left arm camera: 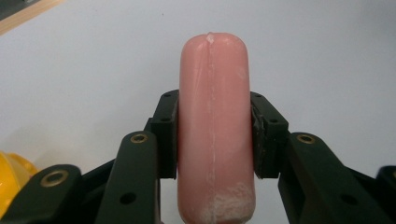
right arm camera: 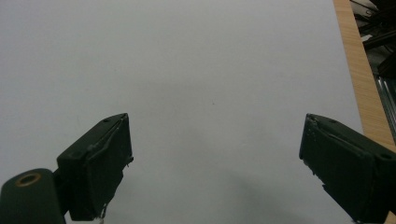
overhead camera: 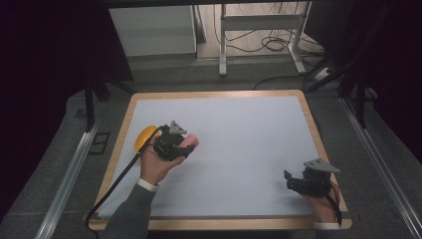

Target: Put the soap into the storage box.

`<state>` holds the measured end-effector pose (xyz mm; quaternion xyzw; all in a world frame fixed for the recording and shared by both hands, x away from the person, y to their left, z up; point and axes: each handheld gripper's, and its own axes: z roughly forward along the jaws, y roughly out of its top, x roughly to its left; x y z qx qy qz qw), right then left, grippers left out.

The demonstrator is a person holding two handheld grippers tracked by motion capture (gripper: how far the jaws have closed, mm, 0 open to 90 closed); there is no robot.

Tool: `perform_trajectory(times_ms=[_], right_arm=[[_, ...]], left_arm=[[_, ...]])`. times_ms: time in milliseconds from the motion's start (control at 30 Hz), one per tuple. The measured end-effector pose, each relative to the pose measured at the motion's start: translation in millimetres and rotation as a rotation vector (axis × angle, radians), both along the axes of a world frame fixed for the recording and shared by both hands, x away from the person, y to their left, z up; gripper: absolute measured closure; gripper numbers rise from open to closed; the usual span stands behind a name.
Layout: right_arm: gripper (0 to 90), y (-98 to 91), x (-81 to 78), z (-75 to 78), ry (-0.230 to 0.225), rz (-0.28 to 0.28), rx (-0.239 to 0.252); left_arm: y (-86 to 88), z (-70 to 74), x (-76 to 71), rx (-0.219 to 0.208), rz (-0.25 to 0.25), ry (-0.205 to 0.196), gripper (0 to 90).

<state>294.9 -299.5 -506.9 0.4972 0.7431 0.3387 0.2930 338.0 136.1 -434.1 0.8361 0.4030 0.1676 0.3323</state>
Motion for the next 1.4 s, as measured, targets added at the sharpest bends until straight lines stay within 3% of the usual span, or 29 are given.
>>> perform_trajectory(times_ms=[367,533,1400], right_arm=[[9.1,0.0,-0.2,0.4,-0.006,-0.003,0.004],[9.1,-0.6,-0.5,0.9,-0.008,-0.004,0.006],[9.1,-0.3,-0.5,1.0,-0.008,0.004,0.006]], left_arm=[[10.5,3.0,-1.8,-0.012,0.003,0.001,60.2],[16.3,3.3,-3.7,-0.006,0.018,-0.021,60.2],[41.3,11.2,-2.0,-0.02,0.076,-0.035,60.2]])
